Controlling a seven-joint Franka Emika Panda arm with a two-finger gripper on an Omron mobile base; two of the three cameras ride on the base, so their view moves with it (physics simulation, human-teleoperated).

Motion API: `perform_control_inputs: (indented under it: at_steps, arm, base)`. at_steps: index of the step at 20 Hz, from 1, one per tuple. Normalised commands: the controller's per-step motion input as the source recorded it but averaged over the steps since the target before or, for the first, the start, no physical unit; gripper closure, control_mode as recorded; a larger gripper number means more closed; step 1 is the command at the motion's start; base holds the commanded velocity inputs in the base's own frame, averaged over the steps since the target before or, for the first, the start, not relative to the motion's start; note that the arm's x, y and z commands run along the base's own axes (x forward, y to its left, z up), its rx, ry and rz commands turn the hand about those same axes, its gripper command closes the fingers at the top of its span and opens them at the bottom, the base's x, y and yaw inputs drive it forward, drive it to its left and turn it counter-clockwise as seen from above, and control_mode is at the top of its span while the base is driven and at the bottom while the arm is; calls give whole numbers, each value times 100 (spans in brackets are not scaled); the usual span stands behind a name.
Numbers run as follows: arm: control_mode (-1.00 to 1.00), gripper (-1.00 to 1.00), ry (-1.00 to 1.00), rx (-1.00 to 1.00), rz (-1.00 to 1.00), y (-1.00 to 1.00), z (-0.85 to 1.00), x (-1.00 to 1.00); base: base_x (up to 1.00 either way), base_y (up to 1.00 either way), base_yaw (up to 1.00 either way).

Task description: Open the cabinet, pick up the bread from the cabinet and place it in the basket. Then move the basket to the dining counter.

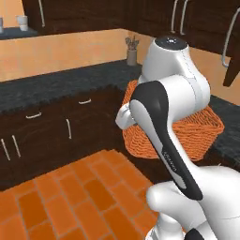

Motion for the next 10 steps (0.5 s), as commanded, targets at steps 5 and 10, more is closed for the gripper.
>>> perform_control_inputs:
  at_steps: [5, 10]
  arm:
    - [100, 100, 0, 0, 0, 0, 0, 0]
    - [100, 100, 0, 0, 0, 0, 0, 0]
  base:
    - [0, 0, 100]
    - [0, 0, 99]
